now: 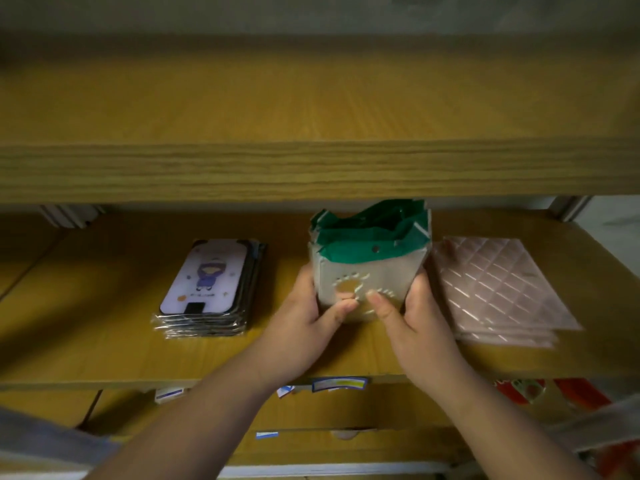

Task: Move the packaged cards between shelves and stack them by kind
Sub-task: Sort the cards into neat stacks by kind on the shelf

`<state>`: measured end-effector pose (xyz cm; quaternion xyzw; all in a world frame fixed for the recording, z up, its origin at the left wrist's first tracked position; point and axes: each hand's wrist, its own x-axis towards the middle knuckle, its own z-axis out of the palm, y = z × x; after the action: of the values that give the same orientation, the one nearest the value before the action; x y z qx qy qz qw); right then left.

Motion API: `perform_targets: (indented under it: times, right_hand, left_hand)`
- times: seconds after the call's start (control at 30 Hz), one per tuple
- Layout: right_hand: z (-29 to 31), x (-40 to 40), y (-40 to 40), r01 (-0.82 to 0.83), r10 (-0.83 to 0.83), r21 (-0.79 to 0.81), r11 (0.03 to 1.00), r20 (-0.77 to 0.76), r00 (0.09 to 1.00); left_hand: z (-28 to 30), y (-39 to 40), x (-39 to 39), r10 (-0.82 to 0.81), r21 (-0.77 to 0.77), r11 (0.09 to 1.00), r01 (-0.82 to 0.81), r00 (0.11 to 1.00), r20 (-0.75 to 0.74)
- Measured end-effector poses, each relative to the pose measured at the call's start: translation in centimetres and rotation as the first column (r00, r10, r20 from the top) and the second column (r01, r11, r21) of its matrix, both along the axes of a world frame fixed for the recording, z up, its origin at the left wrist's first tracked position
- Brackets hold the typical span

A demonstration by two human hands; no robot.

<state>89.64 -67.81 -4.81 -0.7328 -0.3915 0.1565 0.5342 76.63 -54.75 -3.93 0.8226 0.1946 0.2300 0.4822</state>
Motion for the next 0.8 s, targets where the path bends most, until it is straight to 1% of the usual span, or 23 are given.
perform_targets:
  times: [0.03,0.1,0.13,0.2,0.27,0.33,0.4,0.5,0.6,0.67,0.73,0.8]
  right_hand:
    - [0.3,0.2,0.2,0.027,-0.027,-0.015,1.000,0.015,1.000]
    - [1.0,0.4,0.8,0.069,-0.070,-0.033,0.997,-0.034,0.997]
    - [1.5,0.6,1.1,0.084,-0.088,-0.050,0.995,-0.086,0.992]
    - [2.2,0.7,1.7,0.097,-0.122,-0.189,0.977,-0.124,0.985]
    - [2.4,0.7,2.2,0.104,-0.146,-0.348,0.932,-0.097,0.984]
    - [2.9,0.4,2.9,0.117,-0.173,-0.394,0.912,-0.110,0.979]
    - [3.3,0.2,3.6,0.133,-0.191,-0.423,0.896,-0.098,0.977]
    - [3.7,0.1,4.4,0.163,-0.184,-0.493,0.855,0.006,0.983]
    - [3.9,-0.5,4.0,0.187,-0.170,-0.501,0.845,0.080,0.982]
    - [3.9,-0.8,2.9,0.220,-0.180,-0.491,0.843,0.127,0.975]
    - [3.9,-0.7,1.1,0.255,-0.195,-0.465,0.848,0.173,0.965]
    - [4.3,0.0,-1.0,0.299,-0.230,-0.404,0.865,0.210,0.950]
  left_hand:
    - [0.3,0.0,0.1,0.022,-0.023,0.999,-0.022,1.000,0.019]
    - [0.8,0.0,0.3,0.097,-0.068,0.993,-0.094,0.994,0.043]
    - [1.0,0.1,0.4,0.145,-0.061,0.988,-0.144,0.989,0.008]
    - [1.3,0.1,0.4,0.202,-0.034,0.977,-0.209,0.968,-0.146]
    - [1.3,0.2,0.3,0.183,-0.045,0.978,-0.202,0.946,-0.266]
    - [1.3,0.7,0.2,0.145,-0.030,0.986,-0.163,0.938,-0.315]
    - [1.1,1.4,0.3,0.146,0.020,0.989,-0.149,0.922,-0.359]
    - [0.9,1.9,-0.1,0.141,0.008,0.989,-0.151,0.903,-0.406]
    - [0.7,2.0,-0.6,0.120,-0.028,0.989,-0.142,0.910,-0.398]
    - [1.1,1.7,-0.7,0.154,-0.006,0.986,-0.167,0.923,-0.353]
    - [1.7,0.9,-0.5,0.201,0.106,0.978,-0.177,0.933,-0.299]
    - [2.6,-0.7,0.1,0.197,0.237,0.962,-0.138,0.949,-0.246]
